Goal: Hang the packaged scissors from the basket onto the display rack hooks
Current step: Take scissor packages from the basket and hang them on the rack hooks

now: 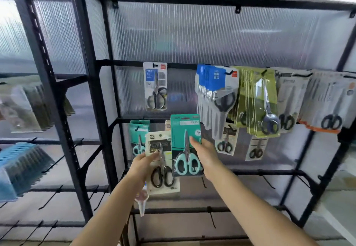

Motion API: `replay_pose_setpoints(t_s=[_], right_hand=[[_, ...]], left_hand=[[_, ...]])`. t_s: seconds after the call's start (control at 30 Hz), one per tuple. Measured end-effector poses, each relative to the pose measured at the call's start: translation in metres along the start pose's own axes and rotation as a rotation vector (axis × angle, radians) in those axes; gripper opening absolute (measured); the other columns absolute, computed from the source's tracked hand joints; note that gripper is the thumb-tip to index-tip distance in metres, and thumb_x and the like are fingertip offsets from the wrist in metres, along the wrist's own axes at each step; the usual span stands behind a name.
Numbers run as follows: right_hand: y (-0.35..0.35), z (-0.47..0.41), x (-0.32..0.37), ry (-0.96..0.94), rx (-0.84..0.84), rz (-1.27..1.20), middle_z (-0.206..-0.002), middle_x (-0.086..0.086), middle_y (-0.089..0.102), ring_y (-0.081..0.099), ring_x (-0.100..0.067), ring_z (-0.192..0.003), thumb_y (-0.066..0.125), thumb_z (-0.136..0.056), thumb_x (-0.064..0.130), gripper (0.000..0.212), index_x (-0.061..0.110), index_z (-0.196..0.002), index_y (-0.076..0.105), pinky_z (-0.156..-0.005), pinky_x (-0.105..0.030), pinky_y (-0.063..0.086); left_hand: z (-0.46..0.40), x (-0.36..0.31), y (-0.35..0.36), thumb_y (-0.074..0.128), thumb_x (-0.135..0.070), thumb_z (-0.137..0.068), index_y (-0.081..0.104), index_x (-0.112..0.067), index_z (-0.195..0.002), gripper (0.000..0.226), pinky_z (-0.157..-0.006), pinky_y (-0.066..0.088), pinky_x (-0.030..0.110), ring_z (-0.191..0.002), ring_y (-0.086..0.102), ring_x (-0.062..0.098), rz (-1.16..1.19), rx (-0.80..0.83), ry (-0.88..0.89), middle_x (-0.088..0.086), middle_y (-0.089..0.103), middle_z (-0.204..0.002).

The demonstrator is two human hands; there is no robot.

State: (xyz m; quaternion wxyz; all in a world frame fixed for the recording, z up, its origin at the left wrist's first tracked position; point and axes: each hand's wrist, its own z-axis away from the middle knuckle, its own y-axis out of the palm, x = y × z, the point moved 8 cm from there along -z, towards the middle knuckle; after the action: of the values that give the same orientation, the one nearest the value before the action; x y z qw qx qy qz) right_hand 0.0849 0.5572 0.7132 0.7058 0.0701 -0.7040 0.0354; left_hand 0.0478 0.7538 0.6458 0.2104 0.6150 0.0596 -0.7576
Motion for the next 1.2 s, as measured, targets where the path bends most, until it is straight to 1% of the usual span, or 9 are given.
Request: replay_pose_setpoints(t_s=[0.13, 0.3, 0.43, 0.57, 0.7, 0.83, 0.9, 1.07, 1.2], right_hand=[[0.012, -0.036, 0.017, -0.022, 0.04, 0.01, -0.09, 0.006, 0.065, 0.059, -0.002, -0.078, 0.052, -0.097, 0.029, 0.021, 0.014, -0.107, 0.063, -0.06, -0.016, 0.042], [0.037, -0.072, 0.022, -0.015, 0.112, -0.021, -0.085, 0.009, 0.064, 0.059, 0.001, -0.073, 0.052, -0.097, 0.025, 0.019, 0.014, -0.107, 0.062, -0.049, -0.009, 0.043], [0.048, -0.085, -0.01, 0.024, 0.145, 0.015, -0.091, 0.006, 0.068, 0.062, -0.003, -0.079, 0.053, -0.096, 0.023, 0.014, 0.015, -0.101, 0.063, -0.057, -0.01, 0.047], [0.065, -0.09, -0.051, 0.099, 0.174, 0.023, -0.113, 0.001, 0.065, 0.061, -0.017, -0.1, 0.056, -0.095, 0.026, 0.024, 0.012, -0.113, 0.062, -0.087, -0.029, 0.049], [0.085, -0.093, -0.079, 0.158, 0.209, 0.053, -0.095, 0.003, 0.062, 0.055, -0.012, -0.085, 0.056, -0.094, 0.022, 0.01, 0.015, -0.1, 0.058, -0.08, -0.025, 0.039], [0.111, -0.097, -0.096, 0.207, 0.205, 0.052, -0.095, -0.003, 0.062, 0.055, -0.014, -0.08, 0.058, -0.093, 0.02, 0.008, 0.012, -0.093, 0.057, -0.074, -0.024, 0.042], [0.125, -0.099, -0.1, 0.218, 0.202, 0.032, -0.099, -0.004, 0.056, 0.054, -0.019, -0.091, 0.058, -0.093, 0.024, 0.015, 0.012, -0.102, 0.055, -0.077, -0.024, 0.04], [0.155, -0.107, -0.108, 0.245, 0.18, 0.025, -0.14, -0.008, 0.046, 0.044, -0.027, -0.128, 0.056, -0.092, 0.042, 0.062, 0.005, -0.139, 0.041, -0.1, -0.033, 0.035], [0.167, -0.108, -0.108, 0.245, 0.128, 0.055, -0.139, -0.011, 0.048, 0.047, -0.028, -0.126, 0.056, -0.091, 0.044, 0.062, 0.006, -0.137, 0.043, -0.103, -0.039, 0.04]], left_hand=[[-0.019, -0.02, -0.004, 0.071, -0.026, -0.083, 0.049, -0.003, -0.129, 0.056, -0.078, 0.052, 0.037, -0.084, 0.067, 0.027, 0.025, -0.047, 0.026, 0.012, 0.067, -0.104], [-0.06, -0.031, -0.038, 0.084, -0.043, -0.049, 0.052, -0.012, -0.126, 0.089, -0.093, 0.049, 0.054, -0.093, 0.069, 0.033, 0.075, -0.133, 0.061, 0.014, 0.07, -0.107], [-0.044, -0.023, -0.046, 0.069, -0.019, -0.083, 0.063, -0.002, -0.102, 0.026, -0.094, 0.048, 0.054, -0.093, 0.065, 0.039, 0.028, -0.18, 0.025, 0.023, 0.068, -0.102], [-0.036, 0.015, -0.064, 0.063, -0.012, -0.088, 0.056, 0.002, -0.115, 0.032, -0.064, 0.053, 0.034, -0.078, 0.066, 0.03, 0.074, -0.251, -0.04, 0.02, 0.068, -0.095], [-0.031, 0.039, -0.087, 0.058, -0.008, -0.091, 0.058, -0.003, -0.093, 0.005, -0.057, 0.047, 0.03, -0.066, 0.061, 0.026, 0.066, -0.344, -0.07, 0.019, 0.065, -0.086], [-0.029, 0.057, -0.114, 0.059, -0.016, -0.091, 0.057, -0.007, -0.112, 0.023, -0.062, 0.051, 0.031, -0.078, 0.067, 0.028, 0.103, -0.361, -0.106, 0.015, 0.07, -0.093], [-0.031, 0.063, -0.131, 0.061, -0.021, -0.09, 0.054, -0.009, -0.117, 0.03, -0.071, 0.051, 0.035, -0.09, 0.065, 0.03, 0.107, -0.386, -0.123, 0.016, 0.067, -0.104], [-0.04, 0.064, -0.161, 0.057, -0.015, -0.092, 0.059, -0.002, -0.112, 0.023, -0.065, 0.05, 0.034, -0.081, 0.065, 0.031, 0.08, -0.406, -0.151, 0.018, 0.069, -0.096], [-0.046, 0.064, -0.168, 0.055, -0.012, -0.093, 0.061, -0.002, -0.109, 0.02, -0.061, 0.048, 0.034, -0.074, 0.065, 0.029, 0.162, -0.392, -0.155, 0.014, 0.069, -0.084]])
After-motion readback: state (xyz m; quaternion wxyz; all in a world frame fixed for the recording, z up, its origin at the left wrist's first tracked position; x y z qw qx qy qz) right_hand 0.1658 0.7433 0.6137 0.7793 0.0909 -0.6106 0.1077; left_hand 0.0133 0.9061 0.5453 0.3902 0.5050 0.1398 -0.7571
